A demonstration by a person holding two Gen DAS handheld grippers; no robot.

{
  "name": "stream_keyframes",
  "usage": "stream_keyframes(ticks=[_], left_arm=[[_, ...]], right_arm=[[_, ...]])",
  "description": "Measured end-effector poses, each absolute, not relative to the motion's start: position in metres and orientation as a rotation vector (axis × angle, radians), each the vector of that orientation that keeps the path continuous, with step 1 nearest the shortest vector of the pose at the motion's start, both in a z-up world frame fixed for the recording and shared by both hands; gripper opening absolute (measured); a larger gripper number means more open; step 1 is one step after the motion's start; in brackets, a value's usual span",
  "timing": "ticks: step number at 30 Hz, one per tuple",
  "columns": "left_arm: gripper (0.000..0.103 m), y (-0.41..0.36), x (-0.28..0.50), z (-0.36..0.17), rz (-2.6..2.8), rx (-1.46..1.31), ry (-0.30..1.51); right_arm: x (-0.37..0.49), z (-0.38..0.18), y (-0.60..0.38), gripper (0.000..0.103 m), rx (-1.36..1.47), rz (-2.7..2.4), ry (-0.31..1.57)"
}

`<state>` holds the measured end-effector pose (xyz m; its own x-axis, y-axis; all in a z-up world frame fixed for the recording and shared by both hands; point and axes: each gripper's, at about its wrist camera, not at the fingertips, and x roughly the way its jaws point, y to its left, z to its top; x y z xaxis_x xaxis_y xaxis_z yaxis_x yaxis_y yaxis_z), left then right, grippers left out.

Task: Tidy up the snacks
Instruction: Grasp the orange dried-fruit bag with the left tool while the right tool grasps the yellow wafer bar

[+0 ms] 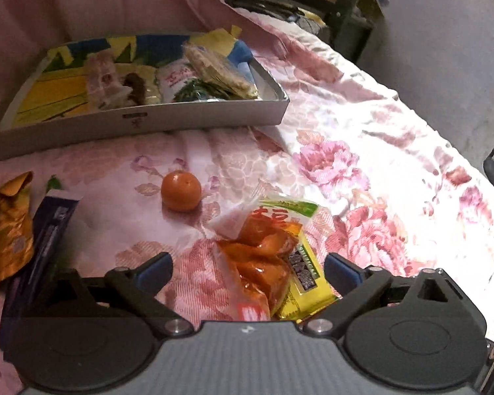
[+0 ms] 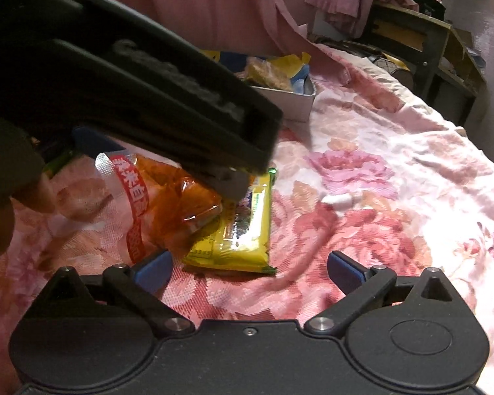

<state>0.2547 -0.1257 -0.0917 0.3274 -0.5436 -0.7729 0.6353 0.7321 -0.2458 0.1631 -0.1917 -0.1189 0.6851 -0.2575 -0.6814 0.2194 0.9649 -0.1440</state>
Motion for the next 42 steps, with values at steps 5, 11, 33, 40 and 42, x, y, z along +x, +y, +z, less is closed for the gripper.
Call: stream_keyframes(ticks=[5, 11, 33, 40, 42], left_arm=[[0.090, -0.128, 0.262, -0.099, -0.803, 0.085, 0.999], [0.078, -0.138, 0.257, -0.101, -0.831, 0.158, 1.003], [0.075, -0.116, 0.266, -0.098, -0.737, 0.149, 0.981], [0.082, -0.125, 0.274, -0.104, -0.773, 0.190, 0.942], [0.081, -0.124, 0.275, -0.106, -0.783, 0.173, 0.941]], right_arm=[[0.167, -0.120, -0.192, 0.096, -0.034, -0.260, 0.751], [0.169, -0.120, -0.190, 0.086, -0.029, -0.240, 0.742], [0.174, -0.122, -0.199, 0.085, -0.016, -0.275, 0.732], [0.186, -0.126, -0.204, 0.088, 0.026, -0.295, 0.712], [0.186, -0.127, -0.203, 0.084, 0.024, -0.291, 0.710]])
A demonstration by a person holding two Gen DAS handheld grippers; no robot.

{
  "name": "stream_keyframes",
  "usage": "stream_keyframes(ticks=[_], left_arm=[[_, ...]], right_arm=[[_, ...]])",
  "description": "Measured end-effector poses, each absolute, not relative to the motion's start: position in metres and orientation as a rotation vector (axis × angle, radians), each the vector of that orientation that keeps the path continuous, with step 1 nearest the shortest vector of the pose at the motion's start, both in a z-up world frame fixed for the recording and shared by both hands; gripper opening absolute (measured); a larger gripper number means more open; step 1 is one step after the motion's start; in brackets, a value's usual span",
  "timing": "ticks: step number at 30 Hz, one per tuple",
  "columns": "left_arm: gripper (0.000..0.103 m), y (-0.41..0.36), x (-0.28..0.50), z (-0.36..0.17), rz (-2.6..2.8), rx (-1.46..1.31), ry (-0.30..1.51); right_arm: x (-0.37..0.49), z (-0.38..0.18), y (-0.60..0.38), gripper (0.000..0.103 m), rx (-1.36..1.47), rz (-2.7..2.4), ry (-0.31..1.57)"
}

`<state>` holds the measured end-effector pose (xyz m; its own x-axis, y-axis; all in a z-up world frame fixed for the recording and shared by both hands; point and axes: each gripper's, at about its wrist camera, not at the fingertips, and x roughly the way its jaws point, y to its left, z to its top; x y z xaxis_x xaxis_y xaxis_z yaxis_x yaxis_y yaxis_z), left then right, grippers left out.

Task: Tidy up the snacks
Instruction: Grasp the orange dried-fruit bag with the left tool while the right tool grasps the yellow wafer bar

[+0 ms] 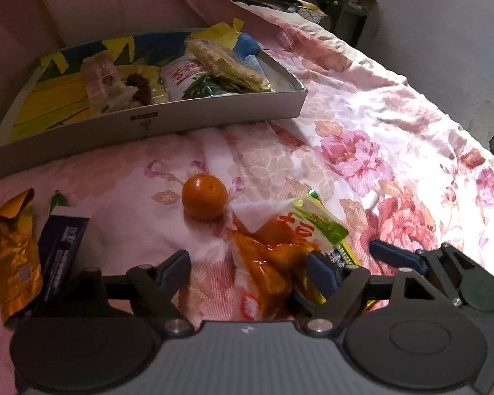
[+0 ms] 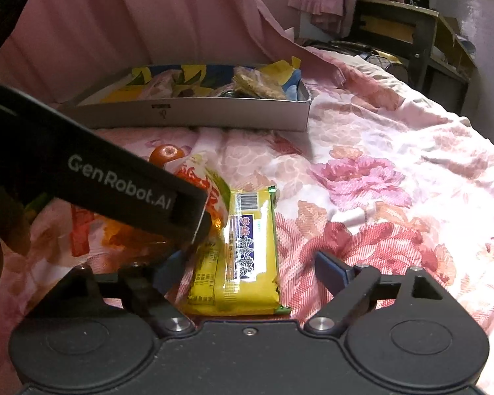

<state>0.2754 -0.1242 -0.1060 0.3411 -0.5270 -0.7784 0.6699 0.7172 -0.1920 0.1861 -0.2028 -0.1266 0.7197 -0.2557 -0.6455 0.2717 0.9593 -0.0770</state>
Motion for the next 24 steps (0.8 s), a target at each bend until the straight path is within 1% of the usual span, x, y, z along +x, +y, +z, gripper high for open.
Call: stream_keyframes(ticks=[1, 2, 3, 4, 5, 6, 12, 14, 15, 17, 18, 19, 24], left_arm=[[0.076, -0.123, 0.277, -0.106, -0.787, 0.158, 0.944], [0.070, -0.121, 0.277, -0.106, -0.788, 0.146, 0.945], [0.066, -0.119, 0.278, -0.106, -0.787, 0.134, 0.949], [0.057, -0.118, 0.279, -0.105, -0.788, 0.120, 0.955], [0.054, -0.116, 0.280, -0.105, -0.789, 0.098, 0.969], [0.054, -0.113, 0.281, -0.104, -0.777, 0.081, 0.981], [0.054, -0.099, 0.273, -0.102, -0.679, 0.033, 1.034], [0.054, -0.094, 0.270, -0.101, -0.656, 0.022, 1.046], [0.054, -0.092, 0.270, -0.101, -0.647, 0.018, 1.048], [0.053, -0.089, 0.269, -0.102, -0.634, 0.006, 1.050], [0.053, -0.088, 0.269, -0.102, -0.626, -0.004, 1.049], [0.053, -0.088, 0.268, -0.101, -0.618, -0.014, 1.049], [0.052, -0.085, 0.262, -0.099, -0.587, -0.051, 1.056]], right_arm=[[0.186, -0.126, -0.202, 0.078, 0.023, -0.283, 0.708], [0.186, -0.125, -0.200, 0.075, 0.020, -0.274, 0.707], [0.186, -0.125, -0.199, 0.068, 0.015, -0.269, 0.707], [0.186, -0.125, -0.197, 0.061, 0.010, -0.261, 0.707], [0.186, -0.124, -0.196, 0.056, 0.007, -0.252, 0.708], [0.186, -0.124, -0.195, 0.052, -0.001, -0.251, 0.709], [0.181, -0.121, -0.195, 0.051, 0.007, -0.251, 0.725], [0.183, -0.122, -0.197, 0.053, 0.016, -0.246, 0.728], [0.183, -0.123, -0.199, 0.056, 0.028, -0.248, 0.724], [0.184, -0.123, -0.202, 0.058, 0.055, -0.246, 0.724], [0.184, -0.123, -0.203, 0.056, 0.064, -0.244, 0.725], [0.184, -0.122, -0.202, 0.051, 0.063, -0.240, 0.724], [0.180, -0.119, -0.195, 0.050, 0.007, -0.246, 0.723]])
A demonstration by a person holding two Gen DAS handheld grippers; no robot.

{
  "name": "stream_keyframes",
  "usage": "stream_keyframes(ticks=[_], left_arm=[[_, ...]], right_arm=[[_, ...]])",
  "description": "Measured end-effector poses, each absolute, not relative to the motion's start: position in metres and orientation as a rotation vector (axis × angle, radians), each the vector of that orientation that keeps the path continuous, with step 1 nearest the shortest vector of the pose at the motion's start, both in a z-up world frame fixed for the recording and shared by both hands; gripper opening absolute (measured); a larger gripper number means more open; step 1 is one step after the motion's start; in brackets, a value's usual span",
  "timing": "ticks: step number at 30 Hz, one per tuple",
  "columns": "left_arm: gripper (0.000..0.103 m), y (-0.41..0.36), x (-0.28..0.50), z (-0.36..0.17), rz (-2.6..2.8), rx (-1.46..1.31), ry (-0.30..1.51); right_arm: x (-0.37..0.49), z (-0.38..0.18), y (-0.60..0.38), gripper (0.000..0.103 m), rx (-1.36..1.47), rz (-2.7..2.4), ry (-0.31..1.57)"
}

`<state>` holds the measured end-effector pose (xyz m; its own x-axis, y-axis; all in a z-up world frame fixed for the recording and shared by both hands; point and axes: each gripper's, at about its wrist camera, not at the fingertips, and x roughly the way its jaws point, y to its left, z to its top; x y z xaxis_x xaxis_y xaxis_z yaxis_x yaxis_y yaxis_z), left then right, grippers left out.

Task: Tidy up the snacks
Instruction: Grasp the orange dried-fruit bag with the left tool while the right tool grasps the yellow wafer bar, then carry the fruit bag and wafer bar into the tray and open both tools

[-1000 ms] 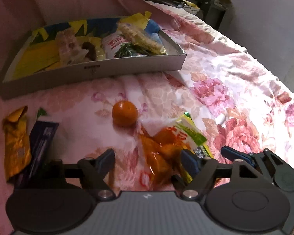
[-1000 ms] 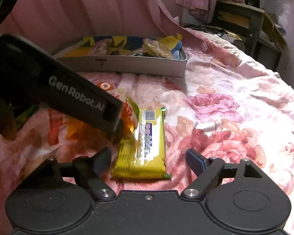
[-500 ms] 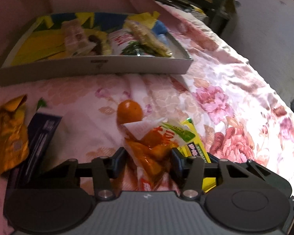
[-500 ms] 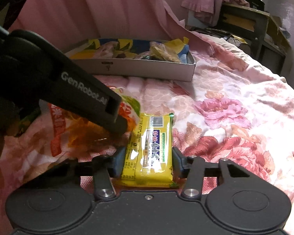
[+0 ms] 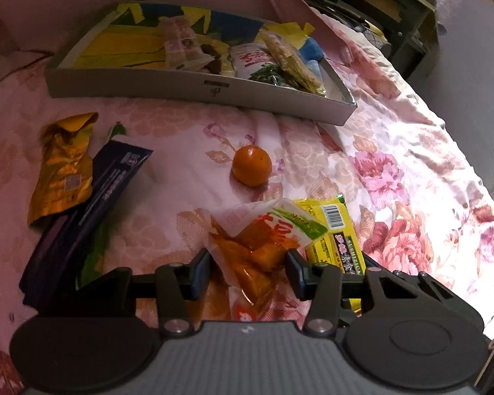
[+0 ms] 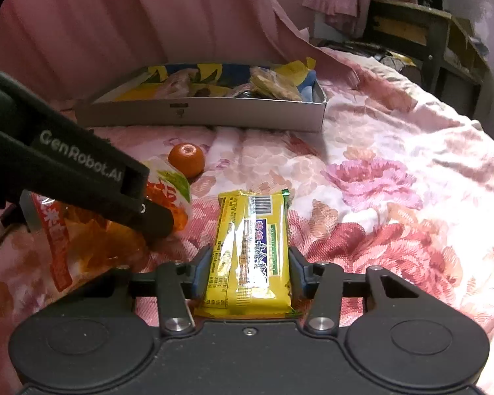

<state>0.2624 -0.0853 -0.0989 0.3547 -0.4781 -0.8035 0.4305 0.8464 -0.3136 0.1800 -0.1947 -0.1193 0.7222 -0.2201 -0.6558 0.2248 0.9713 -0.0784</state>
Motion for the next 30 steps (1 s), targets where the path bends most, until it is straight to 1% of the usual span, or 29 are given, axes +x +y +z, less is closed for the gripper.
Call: stream_keyframes(ticks=[5, 11, 20, 30], left_arm=[[0.052, -0.075, 0.254, -0.092, -0.547, -0.124, 1.065], [0.052, -0.064, 0.239, -0.076, -0.505, -0.165, 1.009], [0.052, -0.043, 0.209, -0.043, -0.426, -0.214, 0.870], [0.052, -0.029, 0.211, -0.019, -0.375, -0.260, 0.772]], right_arm=[[0.170, -0.115, -0.183, 0.050, -0.111, -0.248, 0.705], [0.152, -0.097, -0.174, 0.050, -0.191, -0.233, 0.624], [0.125, -0.064, -0.171, 0.050, -0.187, -0.202, 0.496], [0.117, -0.045, -0.175, 0.050, -0.163, -0.198, 0.427]])
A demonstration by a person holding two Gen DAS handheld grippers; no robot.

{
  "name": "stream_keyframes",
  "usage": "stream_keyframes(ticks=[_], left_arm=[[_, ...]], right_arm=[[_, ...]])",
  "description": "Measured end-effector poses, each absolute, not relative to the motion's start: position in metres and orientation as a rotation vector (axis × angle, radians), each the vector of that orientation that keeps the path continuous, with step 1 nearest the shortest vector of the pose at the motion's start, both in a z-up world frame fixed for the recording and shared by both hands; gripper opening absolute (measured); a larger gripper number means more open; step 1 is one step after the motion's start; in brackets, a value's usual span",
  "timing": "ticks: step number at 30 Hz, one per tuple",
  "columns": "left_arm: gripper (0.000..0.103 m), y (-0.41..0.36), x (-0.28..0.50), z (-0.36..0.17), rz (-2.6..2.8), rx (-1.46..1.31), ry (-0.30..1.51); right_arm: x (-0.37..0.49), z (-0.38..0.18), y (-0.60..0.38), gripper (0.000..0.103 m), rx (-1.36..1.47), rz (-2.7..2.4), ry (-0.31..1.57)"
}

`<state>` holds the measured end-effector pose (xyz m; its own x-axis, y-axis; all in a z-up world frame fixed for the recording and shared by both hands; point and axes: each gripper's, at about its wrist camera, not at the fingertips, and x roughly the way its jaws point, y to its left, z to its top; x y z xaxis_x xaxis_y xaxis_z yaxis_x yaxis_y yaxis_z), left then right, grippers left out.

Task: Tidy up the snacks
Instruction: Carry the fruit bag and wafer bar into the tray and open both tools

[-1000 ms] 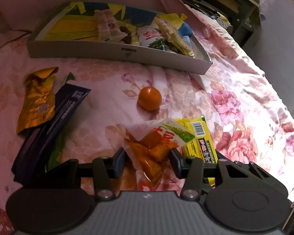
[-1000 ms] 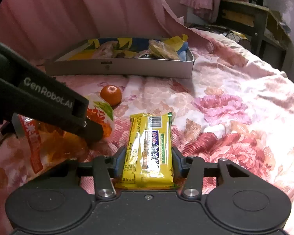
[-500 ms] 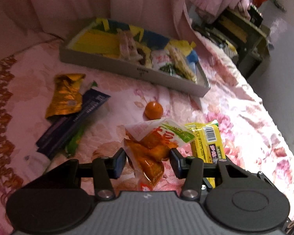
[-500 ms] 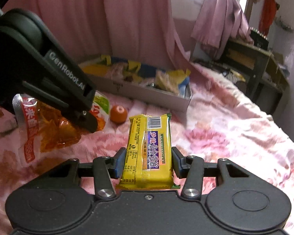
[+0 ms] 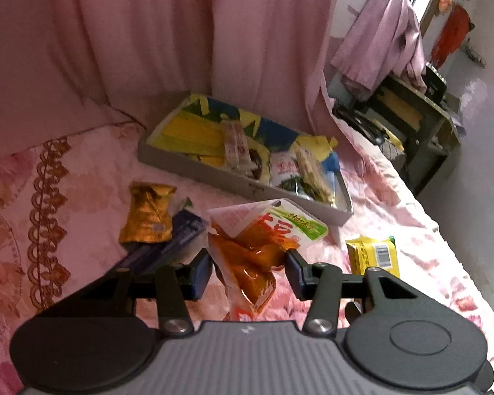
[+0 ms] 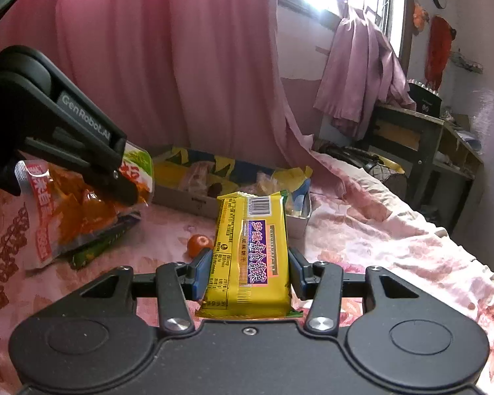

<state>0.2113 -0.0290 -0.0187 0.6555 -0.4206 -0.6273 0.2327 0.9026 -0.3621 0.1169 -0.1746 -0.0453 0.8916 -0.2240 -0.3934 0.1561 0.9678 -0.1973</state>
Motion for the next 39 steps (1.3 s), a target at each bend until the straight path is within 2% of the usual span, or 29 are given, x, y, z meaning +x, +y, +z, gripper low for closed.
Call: stream_keyframes(ticks=[12, 23, 39], left_arm=[[0.052, -0.037, 0.260, 0.002, -0.375, -0.250, 0.703], [0.052, -0.053, 0.328, 0.021, -0.380, -0.264, 0.634], [0.052, -0.075, 0.439, -0.006, -0.299, -0.249, 0.665]], right_arm=[[0.152, -0.029, -0.181, 0.050, -0.138, -0.197, 0.350], [0.227, -0.010, -0.207, 0.050, -0.084, -0.249, 0.264], [0.334, -0.028, -0.239, 0.050, -0.027, -0.299, 0.204]])
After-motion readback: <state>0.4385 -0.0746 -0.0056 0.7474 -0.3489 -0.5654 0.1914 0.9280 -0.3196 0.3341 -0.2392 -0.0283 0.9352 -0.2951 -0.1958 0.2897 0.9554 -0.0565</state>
